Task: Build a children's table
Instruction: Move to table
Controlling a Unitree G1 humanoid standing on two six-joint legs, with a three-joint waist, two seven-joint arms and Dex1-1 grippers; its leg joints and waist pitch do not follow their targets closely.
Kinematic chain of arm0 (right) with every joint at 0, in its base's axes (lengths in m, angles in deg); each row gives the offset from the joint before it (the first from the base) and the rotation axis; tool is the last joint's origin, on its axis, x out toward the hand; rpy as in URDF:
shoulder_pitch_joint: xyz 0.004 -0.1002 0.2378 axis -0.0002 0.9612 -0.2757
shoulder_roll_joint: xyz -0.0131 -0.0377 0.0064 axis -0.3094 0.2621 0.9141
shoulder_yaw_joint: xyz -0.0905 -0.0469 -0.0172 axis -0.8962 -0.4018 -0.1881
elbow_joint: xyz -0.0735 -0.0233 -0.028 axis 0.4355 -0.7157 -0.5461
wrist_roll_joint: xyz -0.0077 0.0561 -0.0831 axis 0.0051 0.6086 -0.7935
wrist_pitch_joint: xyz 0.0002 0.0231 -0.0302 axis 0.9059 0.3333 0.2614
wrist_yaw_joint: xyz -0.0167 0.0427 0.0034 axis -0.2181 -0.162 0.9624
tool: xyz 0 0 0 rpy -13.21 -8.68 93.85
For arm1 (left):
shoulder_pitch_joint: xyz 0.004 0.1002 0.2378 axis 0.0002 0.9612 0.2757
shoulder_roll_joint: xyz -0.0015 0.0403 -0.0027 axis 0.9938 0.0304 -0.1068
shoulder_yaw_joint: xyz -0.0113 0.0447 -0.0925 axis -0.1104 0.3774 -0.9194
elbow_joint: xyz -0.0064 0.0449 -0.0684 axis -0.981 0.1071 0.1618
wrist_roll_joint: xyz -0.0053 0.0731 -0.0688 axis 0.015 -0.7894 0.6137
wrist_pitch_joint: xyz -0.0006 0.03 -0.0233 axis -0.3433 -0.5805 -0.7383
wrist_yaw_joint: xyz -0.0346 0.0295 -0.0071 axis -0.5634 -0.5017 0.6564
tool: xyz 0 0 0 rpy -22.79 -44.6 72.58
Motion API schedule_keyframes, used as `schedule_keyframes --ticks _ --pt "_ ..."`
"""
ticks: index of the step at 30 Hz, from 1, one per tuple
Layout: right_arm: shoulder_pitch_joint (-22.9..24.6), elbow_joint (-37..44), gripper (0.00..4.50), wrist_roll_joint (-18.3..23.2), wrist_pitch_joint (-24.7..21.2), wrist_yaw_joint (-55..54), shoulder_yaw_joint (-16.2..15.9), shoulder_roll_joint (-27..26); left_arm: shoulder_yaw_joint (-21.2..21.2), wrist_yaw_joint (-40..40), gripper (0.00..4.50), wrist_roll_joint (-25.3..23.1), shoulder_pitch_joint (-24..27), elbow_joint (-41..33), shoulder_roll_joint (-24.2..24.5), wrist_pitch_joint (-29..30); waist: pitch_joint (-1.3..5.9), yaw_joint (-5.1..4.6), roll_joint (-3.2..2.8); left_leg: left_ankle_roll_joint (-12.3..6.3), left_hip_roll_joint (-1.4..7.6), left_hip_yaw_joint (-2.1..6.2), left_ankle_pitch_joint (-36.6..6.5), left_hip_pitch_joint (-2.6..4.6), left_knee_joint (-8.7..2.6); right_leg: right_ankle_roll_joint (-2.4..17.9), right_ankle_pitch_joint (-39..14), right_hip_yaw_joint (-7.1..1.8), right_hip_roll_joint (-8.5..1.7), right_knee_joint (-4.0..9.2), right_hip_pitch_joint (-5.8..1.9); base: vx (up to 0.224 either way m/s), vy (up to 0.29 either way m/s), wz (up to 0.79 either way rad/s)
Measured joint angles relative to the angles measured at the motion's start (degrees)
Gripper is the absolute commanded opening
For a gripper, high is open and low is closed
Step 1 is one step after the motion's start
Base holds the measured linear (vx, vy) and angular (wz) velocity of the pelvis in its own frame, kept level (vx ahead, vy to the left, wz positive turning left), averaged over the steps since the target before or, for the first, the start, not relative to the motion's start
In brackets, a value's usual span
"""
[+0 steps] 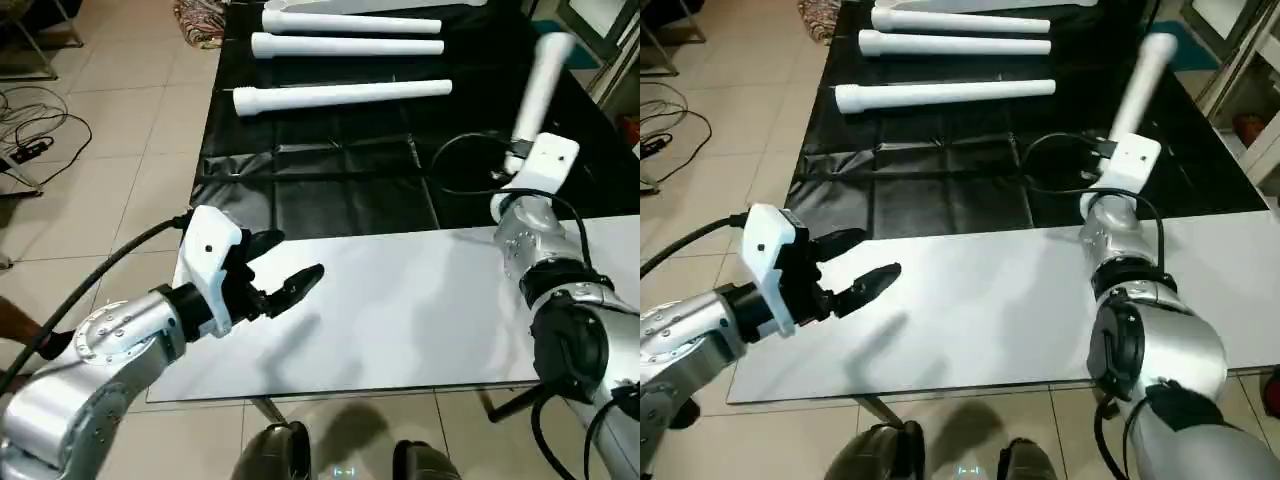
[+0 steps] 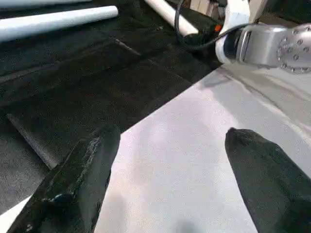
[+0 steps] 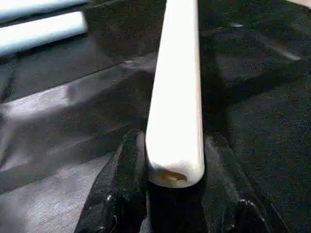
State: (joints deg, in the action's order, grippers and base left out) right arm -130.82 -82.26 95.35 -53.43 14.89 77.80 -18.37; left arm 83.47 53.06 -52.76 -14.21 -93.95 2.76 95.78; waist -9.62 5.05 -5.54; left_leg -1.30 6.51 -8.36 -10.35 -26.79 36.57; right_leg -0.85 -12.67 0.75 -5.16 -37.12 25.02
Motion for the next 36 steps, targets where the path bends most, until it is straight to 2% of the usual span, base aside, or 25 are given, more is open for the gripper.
schedule_keyframes --ticks 10,13,21,36 --pt "1.3 2.3 1.18 0.0 2.2 6.1 -1.1 -1.0 1.5 0.0 3.96 -1.1 -0.8 1.6 -1.1 -2.3 0.05 -0.05 -0.08 -0.41 0.00 -0.22 0.5 0.01 0.21 1.2 0.7 -0.03 -0.07 0.00 -0.05 0.000 0.000 0.00" --pt "2.7 3.4 1.18 0.4 3.2 7.9 -1.7 -2.4 2.0 0.0 3.96 -1.1 -1.1 2.3 -1.4 -2.9 0.05 -0.04 -0.09 -0.47 0.00 -0.31 0.7 0.02 0.21 1.7 1.0 -0.03 -0.10 0.01 -0.05 0.000 0.000 0.00" --pt "2.9 4.5 1.18 1.6 4.0 13.9 -2.2 -4.8 2.4 0.0 3.96 -1.9 -1.5 3.4 -1.8 -3.9 0.06 0.03 -0.09 -0.34 0.00 -0.62 0.9 0.15 0.21 2.7 1.6 -0.02 -0.30 0.07 -0.04 0.000 0.000 0.00" --pt "3.1 4.5 1.18 -0.3 4.0 14.6 -6.3 -6.2 2.5 0.1 3.96 -2.5 -1.5 3.4 -1.7 -4.1 0.06 -0.08 -0.08 -0.35 0.16 -1.03 0.9 0.32 0.20 2.8 1.7 -0.03 -0.42 0.09 0.04 0.000 0.000 0.00"
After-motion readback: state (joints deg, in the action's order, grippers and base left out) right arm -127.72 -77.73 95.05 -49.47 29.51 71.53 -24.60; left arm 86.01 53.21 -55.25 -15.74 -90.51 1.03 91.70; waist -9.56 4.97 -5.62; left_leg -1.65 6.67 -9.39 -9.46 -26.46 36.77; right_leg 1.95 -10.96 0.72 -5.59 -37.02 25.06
